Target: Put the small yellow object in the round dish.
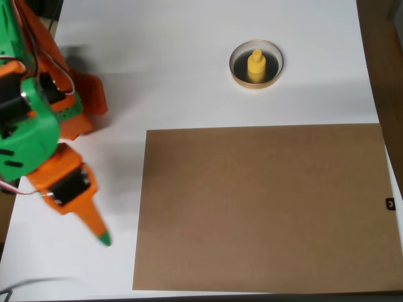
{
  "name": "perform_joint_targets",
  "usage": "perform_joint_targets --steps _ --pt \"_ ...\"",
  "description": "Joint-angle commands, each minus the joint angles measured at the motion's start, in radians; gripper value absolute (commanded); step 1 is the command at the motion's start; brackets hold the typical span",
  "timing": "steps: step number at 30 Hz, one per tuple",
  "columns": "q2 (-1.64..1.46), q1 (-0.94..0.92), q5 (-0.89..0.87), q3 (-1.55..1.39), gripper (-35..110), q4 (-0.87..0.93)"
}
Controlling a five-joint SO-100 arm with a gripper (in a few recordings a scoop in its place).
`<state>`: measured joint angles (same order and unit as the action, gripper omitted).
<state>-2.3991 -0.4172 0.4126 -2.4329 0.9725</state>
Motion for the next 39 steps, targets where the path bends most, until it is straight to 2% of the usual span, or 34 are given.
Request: perform_joint_targets --steps 1,6,12,20,26,39 --pt "-0.123 -0.104 -0.049 -0.038 20 -0.049" --pt "-0.282 -0.167 -0.069 -0.161 21 -0.078" --pt "-0.472 -0.233 -0.176 -0.296 24 -0.086" --pt "-0.548 -0.207 -0.190 -0.391 23 -0.052" --pt "-0.871 -0.112 -0.190 -0.492 23 0.129" --pt "-0.877 -0.144 -0.227 -0.515 5 0.103"
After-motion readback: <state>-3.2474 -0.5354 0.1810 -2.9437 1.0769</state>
